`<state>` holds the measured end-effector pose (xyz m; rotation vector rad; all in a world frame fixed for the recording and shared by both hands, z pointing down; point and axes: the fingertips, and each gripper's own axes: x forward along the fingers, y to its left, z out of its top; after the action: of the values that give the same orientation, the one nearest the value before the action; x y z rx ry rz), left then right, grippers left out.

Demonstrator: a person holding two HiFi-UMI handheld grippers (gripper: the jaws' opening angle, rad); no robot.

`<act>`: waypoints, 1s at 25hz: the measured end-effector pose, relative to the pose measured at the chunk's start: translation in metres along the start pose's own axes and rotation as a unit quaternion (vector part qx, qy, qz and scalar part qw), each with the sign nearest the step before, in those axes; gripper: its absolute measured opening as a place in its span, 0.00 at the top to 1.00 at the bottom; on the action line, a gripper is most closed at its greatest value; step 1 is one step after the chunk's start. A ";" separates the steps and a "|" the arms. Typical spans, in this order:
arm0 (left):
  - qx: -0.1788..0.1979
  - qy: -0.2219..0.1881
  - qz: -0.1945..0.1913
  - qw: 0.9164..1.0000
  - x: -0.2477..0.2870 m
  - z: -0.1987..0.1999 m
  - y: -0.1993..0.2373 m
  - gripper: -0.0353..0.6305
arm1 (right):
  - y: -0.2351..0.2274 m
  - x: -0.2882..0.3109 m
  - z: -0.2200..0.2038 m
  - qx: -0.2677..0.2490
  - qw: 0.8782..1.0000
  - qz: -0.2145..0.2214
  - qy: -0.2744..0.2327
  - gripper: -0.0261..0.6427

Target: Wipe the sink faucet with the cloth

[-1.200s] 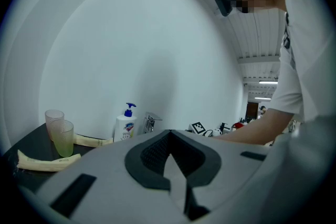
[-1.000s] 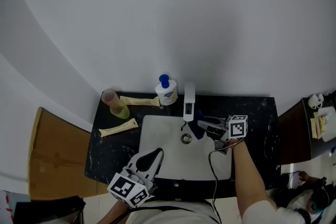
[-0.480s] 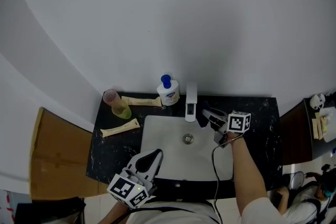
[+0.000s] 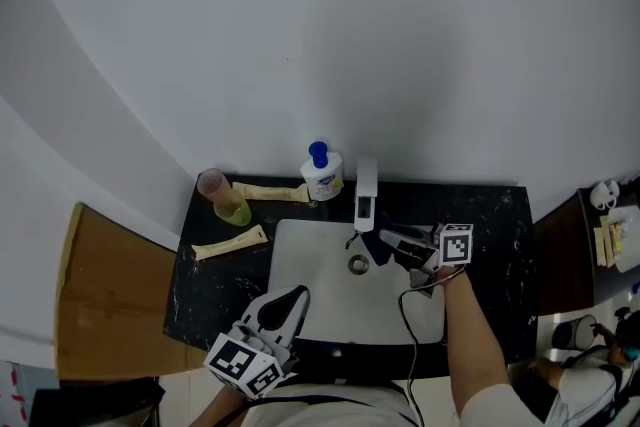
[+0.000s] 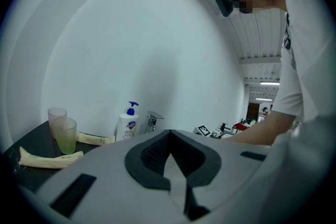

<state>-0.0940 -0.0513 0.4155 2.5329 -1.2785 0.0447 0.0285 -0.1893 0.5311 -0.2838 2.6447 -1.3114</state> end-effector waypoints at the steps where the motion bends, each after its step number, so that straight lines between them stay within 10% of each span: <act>1: 0.000 -0.001 -0.003 1.000 0.001 -0.001 -0.001 0.94 | 0.005 -0.003 -0.008 0.004 1.000 0.012 0.012 0.81; 14: 0.003 0.005 -0.002 1.000 0.005 0.000 -0.002 0.94 | -0.049 -0.011 0.050 -0.031 0.991 -0.120 -0.043 0.81; 25: 0.000 0.007 -0.004 1.000 0.007 -0.004 -0.003 0.94 | 0.004 0.003 0.000 0.021 0.999 0.033 0.029 0.81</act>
<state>-0.0873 -0.0538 0.4200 2.5329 -1.2633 0.0597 0.0256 -0.1880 0.5279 -0.1540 2.6444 -1.3729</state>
